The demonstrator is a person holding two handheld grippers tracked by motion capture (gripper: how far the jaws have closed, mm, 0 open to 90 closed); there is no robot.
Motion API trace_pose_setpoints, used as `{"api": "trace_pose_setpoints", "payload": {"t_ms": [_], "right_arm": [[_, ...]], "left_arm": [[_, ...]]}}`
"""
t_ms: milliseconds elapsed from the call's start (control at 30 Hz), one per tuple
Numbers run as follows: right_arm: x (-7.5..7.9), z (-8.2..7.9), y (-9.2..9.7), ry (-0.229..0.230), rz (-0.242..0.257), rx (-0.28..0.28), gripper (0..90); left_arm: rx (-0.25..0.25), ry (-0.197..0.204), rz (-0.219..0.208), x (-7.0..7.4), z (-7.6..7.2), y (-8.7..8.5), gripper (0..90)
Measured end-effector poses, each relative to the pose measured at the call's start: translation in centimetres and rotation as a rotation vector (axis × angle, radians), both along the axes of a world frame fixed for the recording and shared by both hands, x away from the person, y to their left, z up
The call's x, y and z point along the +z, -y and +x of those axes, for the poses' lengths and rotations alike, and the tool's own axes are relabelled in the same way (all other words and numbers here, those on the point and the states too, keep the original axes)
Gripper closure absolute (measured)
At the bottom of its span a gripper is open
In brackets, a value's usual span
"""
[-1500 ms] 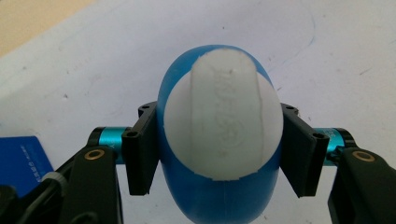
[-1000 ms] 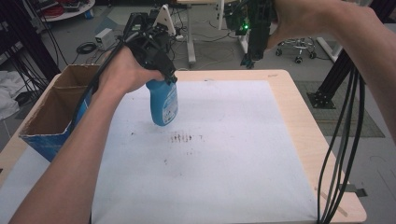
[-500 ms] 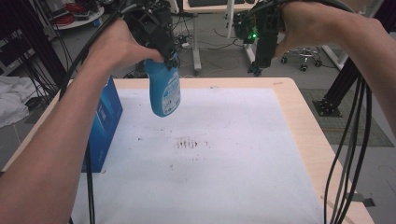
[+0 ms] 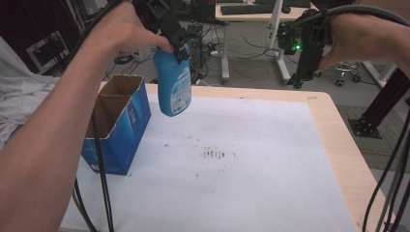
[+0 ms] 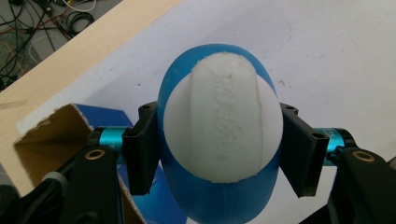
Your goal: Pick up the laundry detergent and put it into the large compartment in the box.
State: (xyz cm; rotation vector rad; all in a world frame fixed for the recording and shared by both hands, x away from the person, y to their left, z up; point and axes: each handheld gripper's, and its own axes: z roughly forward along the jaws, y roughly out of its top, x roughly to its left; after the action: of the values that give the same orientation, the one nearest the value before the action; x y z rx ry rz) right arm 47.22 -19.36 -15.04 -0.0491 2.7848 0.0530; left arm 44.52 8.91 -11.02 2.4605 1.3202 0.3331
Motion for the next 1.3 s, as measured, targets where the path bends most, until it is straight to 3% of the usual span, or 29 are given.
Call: {"api": "trace_pose_setpoints", "payload": {"t_ms": [233, 567, 667, 800, 1067, 1300], "right_arm": [[-0.2, 0.0, -0.5, -0.002, -0.003, 0.011, 11.9], [-0.3, 0.0, -0.8, -0.005, -0.009, 0.029, 11.9], [-0.2, 0.0, -0.7, -0.004, -0.007, 0.023, 11.9], [-0.3, 0.1, -0.5, -0.005, -0.017, 0.021, 11.9], [-0.8, 0.2, -1.1, -0.009, -0.019, 0.028, 11.9], [-1.1, 0.3, -1.5, -0.015, -0.025, 0.037, 11.9]], "left_arm": [[0.028, 0.006, -0.01, 1.9, -0.9, -2.7, 38.0], [0.083, -0.01, 0.013, 2.1, -1.5, -6.5, 38.0], [0.115, -0.016, 0.02, 2.4, -1.7, -8.9, 38.0], [0.153, -0.013, 0.03, 2.7, -2.0, -10.9, 38.0], [0.197, -0.022, 0.036, 2.3, -2.6, -13.8, 38.0], [0.204, -0.027, 0.033, 1.8, -2.8, -14.8, 38.0]]}}
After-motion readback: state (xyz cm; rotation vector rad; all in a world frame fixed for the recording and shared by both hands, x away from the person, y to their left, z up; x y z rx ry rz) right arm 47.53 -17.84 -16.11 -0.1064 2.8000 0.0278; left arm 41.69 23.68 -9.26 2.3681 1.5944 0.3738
